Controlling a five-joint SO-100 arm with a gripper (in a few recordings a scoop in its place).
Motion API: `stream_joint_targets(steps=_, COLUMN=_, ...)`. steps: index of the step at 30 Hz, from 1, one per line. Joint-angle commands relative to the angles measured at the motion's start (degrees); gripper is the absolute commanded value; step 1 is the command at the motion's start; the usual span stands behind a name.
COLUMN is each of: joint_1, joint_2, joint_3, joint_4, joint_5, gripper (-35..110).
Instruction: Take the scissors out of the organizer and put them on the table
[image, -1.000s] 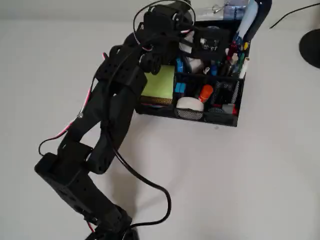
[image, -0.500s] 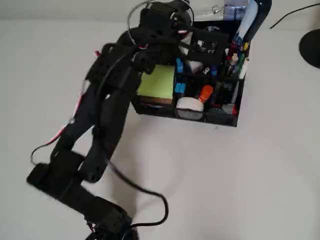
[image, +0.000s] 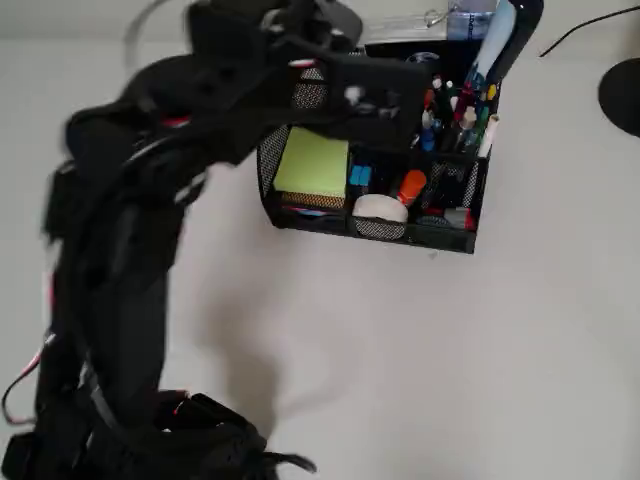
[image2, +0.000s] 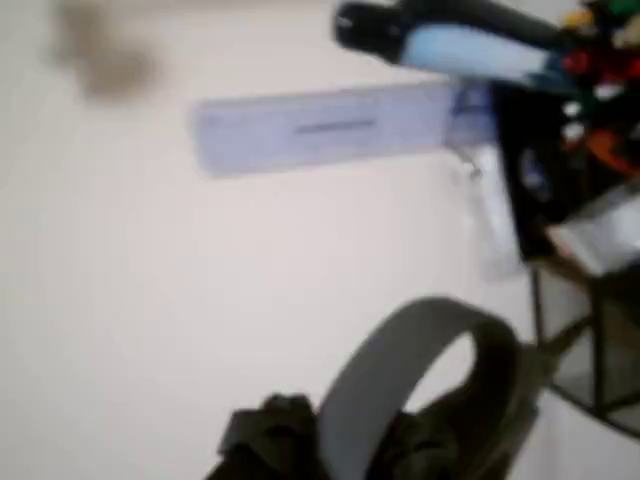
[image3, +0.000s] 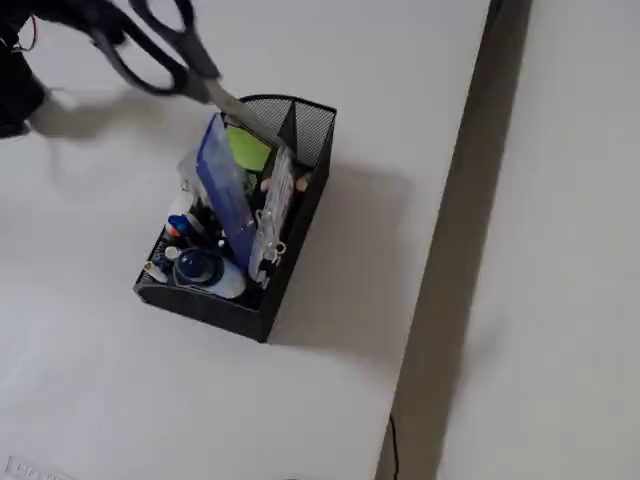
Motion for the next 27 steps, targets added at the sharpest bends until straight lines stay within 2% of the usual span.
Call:
stream_joint_targets(steps=1, joint_1=0.70, joint_2=12.74, joint_3=-4.39, joint_4=7.38, joint_5=-2.99, gripper=0)
stream_joint_targets(steps=18, joint_1=-5.01, joint_2=29.27, joint_3=-2.99, joint_4=41.57, joint_5=-6.06, gripper=0)
stream_joint_targets(steps=21, joint_1=-7.03, joint_2=32.08, joint_3=0.88, joint_4=43.59, joint_5=-6.15, gripper=0)
stream_joint_targets(steps=27, joint_1=-7.47, joint_2=42.19, joint_3=19.25, joint_4=41.84, joint_5=-7.12, gripper=0)
